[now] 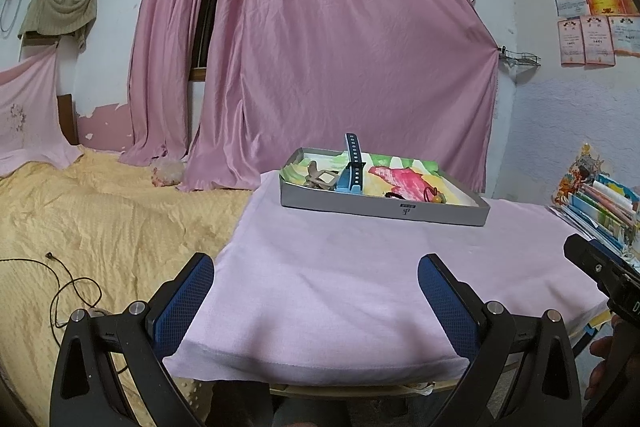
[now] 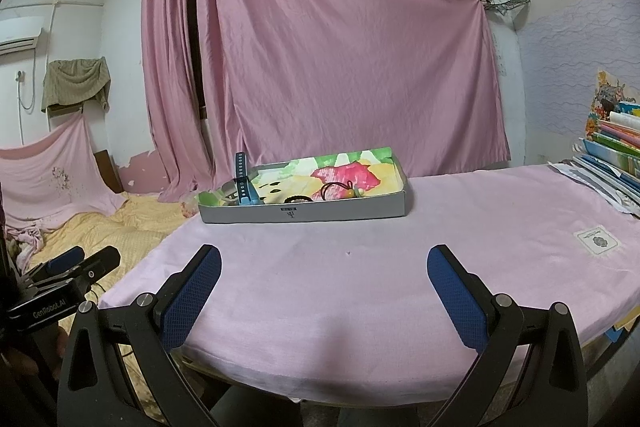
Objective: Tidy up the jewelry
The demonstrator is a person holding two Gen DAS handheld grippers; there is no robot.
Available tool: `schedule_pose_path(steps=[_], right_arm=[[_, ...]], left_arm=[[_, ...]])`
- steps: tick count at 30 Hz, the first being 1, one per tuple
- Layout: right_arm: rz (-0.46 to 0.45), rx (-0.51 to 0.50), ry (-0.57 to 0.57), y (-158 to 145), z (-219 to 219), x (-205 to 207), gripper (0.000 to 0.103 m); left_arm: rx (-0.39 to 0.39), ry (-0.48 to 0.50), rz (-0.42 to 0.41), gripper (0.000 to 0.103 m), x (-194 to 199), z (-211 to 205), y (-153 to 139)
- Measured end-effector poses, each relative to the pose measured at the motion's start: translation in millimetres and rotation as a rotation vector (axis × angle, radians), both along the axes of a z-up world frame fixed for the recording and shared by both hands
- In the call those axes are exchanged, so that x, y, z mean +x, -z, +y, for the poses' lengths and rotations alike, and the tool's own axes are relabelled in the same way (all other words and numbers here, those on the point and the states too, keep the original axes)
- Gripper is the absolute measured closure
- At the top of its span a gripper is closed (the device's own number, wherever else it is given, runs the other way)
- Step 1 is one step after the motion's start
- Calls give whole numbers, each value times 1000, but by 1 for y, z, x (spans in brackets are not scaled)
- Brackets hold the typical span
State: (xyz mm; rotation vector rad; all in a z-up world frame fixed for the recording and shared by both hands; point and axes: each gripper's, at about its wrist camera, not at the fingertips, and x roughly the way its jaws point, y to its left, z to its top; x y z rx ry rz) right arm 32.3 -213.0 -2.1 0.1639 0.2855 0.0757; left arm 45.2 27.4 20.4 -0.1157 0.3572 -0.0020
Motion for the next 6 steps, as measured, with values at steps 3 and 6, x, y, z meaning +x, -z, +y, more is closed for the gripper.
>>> schedule_pose_path(steps=[3, 6], right_arm=[[1, 0, -1, 1, 0, 0, 2], [5, 1, -1, 1, 1, 1, 2]], left_arm=[[2, -4, 3, 1, 1, -1, 0], [2, -5, 3, 1, 2, -2, 0]])
